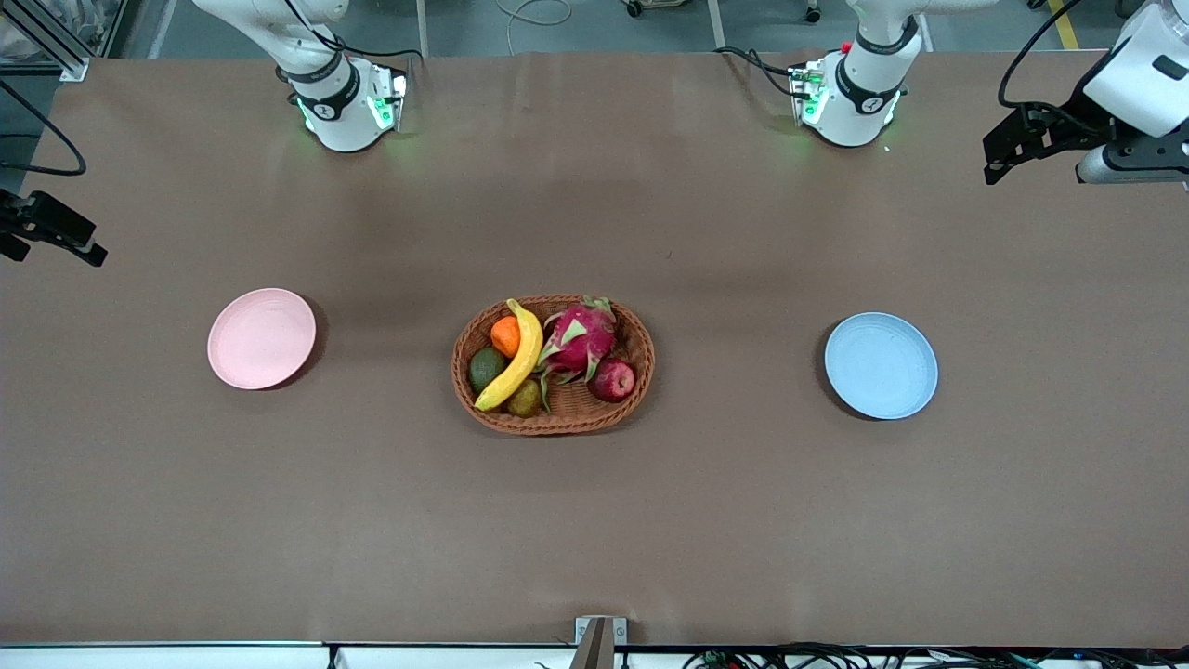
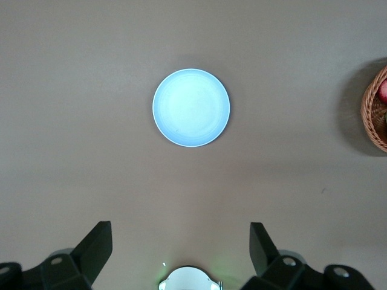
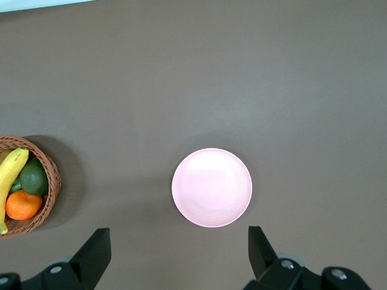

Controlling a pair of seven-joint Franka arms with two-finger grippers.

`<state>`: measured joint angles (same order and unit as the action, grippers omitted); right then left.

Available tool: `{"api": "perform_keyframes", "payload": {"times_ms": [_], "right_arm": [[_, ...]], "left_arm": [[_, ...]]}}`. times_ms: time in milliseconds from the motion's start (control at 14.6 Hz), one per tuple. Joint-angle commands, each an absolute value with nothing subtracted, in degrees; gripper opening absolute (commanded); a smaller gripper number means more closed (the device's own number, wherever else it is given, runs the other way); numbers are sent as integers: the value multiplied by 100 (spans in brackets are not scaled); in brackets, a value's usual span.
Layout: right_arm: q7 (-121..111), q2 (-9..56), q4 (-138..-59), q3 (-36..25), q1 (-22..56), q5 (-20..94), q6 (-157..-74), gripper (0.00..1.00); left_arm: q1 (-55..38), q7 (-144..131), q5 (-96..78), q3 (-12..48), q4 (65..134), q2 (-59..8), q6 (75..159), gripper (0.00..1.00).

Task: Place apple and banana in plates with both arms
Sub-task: 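Move both grippers from rest toward the fruit basket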

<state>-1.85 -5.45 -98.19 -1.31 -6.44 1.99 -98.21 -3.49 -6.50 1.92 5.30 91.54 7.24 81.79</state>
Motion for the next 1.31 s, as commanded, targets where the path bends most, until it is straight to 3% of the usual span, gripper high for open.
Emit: {"api": "perform_keyframes", "payload": {"times_ms": [0, 344, 550, 824, 1237], "right_arm": [[-97, -703, -10002, -97, -650, 62, -9923, 100], [-114, -694, -9993, -88, -650, 44, -9923, 100], [-132, -686, -9984, -88, -650, -35, -9914, 100], [-114, -651, -10002, -88, -642, -79, -9896, 100], [165, 68, -10090, -79, 192, -9, -10037, 100]], "left_arm": [[-343, -571, 105, 501, 9123, 773, 8174, 100], [-448, -720, 106, 571, 8728, 265, 8174, 100], [-536, -1394, 97, 992, 8710, -183, 8410, 100], [-913, -2922, 79, 1581, 8710, -1061, 9393, 100], [-1845, -5121, 79, 1600, 8526, -2512, 10877, 100]]}}
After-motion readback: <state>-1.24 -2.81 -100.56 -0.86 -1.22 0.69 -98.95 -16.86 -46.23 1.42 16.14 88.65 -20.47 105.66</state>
